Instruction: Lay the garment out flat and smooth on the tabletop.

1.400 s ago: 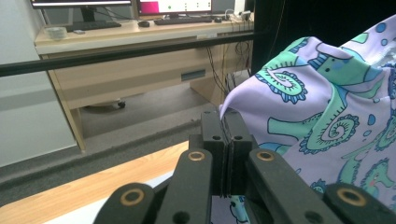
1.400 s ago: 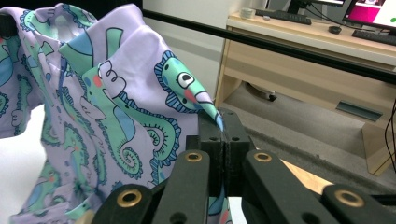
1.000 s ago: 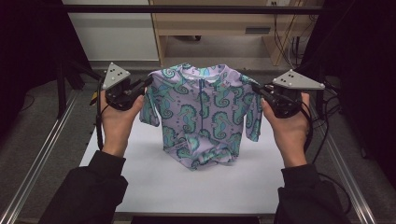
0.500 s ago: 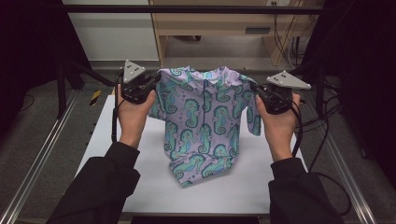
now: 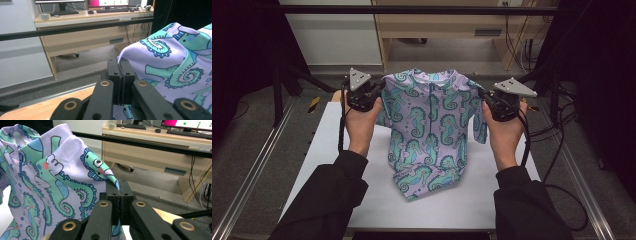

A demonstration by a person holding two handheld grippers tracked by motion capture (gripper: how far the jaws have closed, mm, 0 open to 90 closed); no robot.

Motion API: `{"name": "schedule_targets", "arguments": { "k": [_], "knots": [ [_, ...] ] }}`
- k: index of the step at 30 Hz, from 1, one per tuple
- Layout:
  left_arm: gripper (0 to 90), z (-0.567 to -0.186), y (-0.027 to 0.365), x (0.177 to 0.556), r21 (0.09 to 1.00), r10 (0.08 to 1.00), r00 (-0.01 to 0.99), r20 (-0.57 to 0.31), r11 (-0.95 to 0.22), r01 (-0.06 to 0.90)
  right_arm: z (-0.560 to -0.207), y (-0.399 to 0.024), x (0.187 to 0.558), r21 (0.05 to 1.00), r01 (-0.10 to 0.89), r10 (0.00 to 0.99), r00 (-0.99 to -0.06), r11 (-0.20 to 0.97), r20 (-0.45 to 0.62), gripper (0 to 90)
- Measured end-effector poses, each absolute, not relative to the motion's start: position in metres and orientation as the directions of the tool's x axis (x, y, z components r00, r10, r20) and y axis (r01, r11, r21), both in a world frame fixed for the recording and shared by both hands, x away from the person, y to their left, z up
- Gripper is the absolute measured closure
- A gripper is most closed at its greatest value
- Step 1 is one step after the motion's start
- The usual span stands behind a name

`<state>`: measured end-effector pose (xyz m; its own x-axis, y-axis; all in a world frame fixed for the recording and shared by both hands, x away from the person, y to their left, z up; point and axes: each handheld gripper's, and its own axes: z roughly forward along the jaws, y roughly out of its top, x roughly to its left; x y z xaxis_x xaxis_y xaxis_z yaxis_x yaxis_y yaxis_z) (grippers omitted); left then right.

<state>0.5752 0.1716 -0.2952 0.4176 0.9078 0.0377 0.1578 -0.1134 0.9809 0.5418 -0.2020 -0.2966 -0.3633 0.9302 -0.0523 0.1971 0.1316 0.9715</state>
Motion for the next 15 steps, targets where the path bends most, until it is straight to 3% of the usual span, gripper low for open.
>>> {"name": "schedule_targets", "arguments": {
  "k": [15],
  "knots": [
    [89.9,-0.307,0.171,0.592,0.973,0.915,0.401,0.045,-0.132,0.192,-0.308,-0.200,0.561,0.968,0.222,0.926,-0.376,0.119,-0.027,89.8]
  ]
}}
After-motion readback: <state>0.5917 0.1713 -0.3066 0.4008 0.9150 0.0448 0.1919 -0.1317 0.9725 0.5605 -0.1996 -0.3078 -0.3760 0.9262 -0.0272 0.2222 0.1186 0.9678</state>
